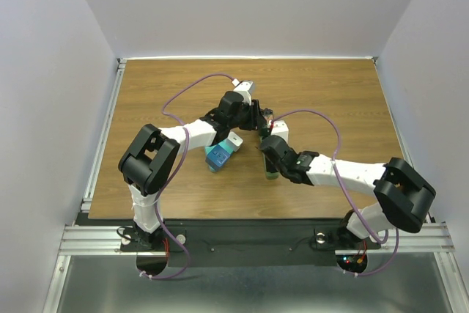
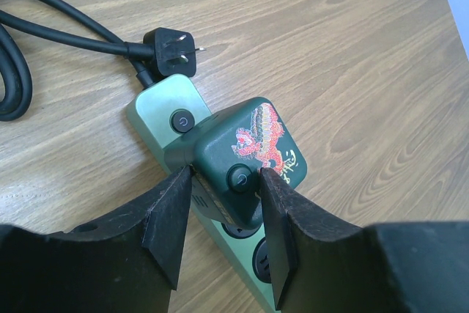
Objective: Insert the plug
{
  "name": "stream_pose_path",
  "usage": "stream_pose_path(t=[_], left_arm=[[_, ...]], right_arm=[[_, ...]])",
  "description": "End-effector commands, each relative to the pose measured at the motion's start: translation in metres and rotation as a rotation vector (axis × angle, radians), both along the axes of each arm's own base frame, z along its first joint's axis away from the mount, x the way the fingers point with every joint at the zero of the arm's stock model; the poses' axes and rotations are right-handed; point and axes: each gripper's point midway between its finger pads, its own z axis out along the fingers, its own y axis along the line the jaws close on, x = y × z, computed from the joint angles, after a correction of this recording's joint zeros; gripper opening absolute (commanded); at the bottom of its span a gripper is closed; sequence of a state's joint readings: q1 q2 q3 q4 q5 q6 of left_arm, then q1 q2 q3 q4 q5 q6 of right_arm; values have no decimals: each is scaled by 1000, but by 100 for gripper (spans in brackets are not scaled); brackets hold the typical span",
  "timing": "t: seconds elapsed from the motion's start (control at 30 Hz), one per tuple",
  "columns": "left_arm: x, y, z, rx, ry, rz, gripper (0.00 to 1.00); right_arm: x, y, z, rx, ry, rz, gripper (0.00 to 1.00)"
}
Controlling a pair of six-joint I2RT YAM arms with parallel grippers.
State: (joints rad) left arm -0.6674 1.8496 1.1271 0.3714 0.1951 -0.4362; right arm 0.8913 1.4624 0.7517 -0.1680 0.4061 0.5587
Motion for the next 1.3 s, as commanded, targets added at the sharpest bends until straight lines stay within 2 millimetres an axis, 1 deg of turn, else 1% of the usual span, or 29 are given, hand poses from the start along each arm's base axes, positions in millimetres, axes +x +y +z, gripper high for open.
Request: stream_pose_path(t=[0.0,0.17,0.27,0.33,0.4,0.43,0.5,0.53,0.57,0.6,0.67,0.7,0.73,0.77,0.8,0.87,0.9,0.97,1.0,1.03,1.1,1.13,1.17,1.2,1.27], left_arm=[[-19,13,-33,99,80,-20,51],[-20,13,-33,98,82,-23,51],[-20,12,-32,96,81,-24,51],[-19,12,-30,93,77,-21,51],[-18,13,-28,93,73,-17,52],[-18,13,-27,94,73,-16,52],[-17,13,-26,99,72,-13,52],[-17,13,-25,98,71,-10,52],[-17,13,-24,98,71,-10,52],[-17,13,-25,101,73,-9,52],[-16,14,-23,100,71,-3,52],[-15,15,-23,106,70,5,52],[-14,16,-21,104,66,10,52],[-14,17,-20,105,64,14,52],[-14,16,-18,104,60,12,52],[-12,15,-9,97,48,16,52],[-10,17,-2,96,34,23,55],[-8,20,7,98,17,37,58],[-7,23,11,102,6,52,65],[-6,27,24,95,-15,67,72],[-5,31,36,84,-40,79,78],[-6,34,49,67,-59,89,80],[-5,38,54,67,-69,101,85],[-6,42,66,55,-88,112,87],[-4,51,77,50,-104,140,89]], right_arm=[[-41,-29,-64,-144,207,13,0],[-50,-35,-76,-158,245,2,0],[-52,-35,-79,-159,260,-3,0],[-50,-35,-75,-158,253,-12,0],[-42,-29,-64,-140,225,-23,0],[-39,-31,-58,-149,210,-32,1],[-33,-30,-47,-153,185,-43,8],[-29,-28,-38,-155,173,-48,14],[-24,-29,-32,-163,152,-55,28],[-19,-27,-18,-150,122,-60,36],[-13,-25,-4,-136,85,-61,53],[-9,-23,4,-126,64,-63,57],[-6,-21,17,-104,38,-64,61],[0,-17,31,-83,6,-66,74],[3,-16,40,-72,-11,-71,77],[10,-11,66,-31,-64,-73,84],[13,-13,77,-22,-89,-72,87],[16,-13,92,-10,-120,-71,90],[19,-14,97,-3,-133,-77,91],[23,-17,105,4,-149,-83,93],[26,-22,109,3,-163,-95,94],[28,-26,111,1,-167,-102,94],[33,-34,116,2,-180,-122,94],[38,-39,120,7,-189,-134,95],[50,-56,125,12,-206,-161,95]])
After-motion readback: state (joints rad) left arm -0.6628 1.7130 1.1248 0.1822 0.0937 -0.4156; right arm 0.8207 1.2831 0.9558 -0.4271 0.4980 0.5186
